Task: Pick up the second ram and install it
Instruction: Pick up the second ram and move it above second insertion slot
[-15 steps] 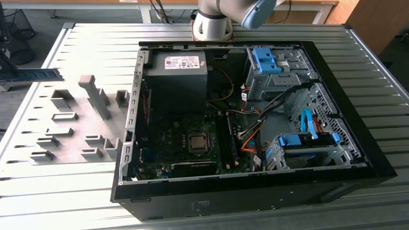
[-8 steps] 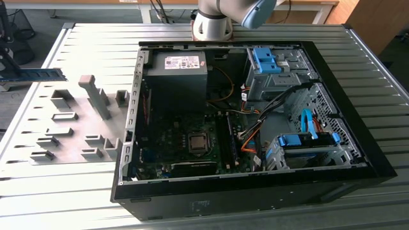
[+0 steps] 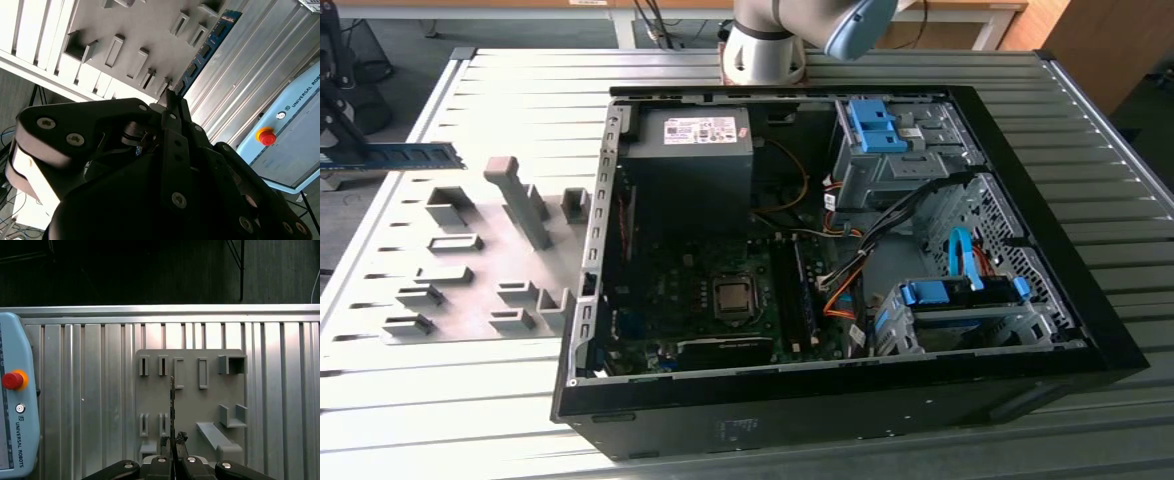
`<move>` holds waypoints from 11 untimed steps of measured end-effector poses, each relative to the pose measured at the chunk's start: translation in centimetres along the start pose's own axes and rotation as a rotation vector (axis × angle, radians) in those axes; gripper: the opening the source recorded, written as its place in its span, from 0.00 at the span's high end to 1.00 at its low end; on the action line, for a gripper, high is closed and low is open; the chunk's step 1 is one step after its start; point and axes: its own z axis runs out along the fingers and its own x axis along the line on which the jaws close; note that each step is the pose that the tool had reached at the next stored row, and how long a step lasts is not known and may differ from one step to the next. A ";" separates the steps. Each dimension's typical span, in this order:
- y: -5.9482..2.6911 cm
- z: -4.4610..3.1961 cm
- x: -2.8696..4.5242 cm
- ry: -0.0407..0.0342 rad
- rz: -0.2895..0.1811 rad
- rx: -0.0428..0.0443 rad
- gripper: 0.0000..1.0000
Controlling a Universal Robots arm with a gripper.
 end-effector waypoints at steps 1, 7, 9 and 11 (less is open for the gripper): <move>-0.05 0.00 0.00 0.0000 0.000 0.0000 0.86; -0.32 0.00 -0.01 0.0000 0.000 0.0000 0.86; -0.41 -0.01 -0.01 0.0000 0.000 0.0000 0.86; -0.52 -0.01 -0.01 0.0000 0.000 0.0000 0.86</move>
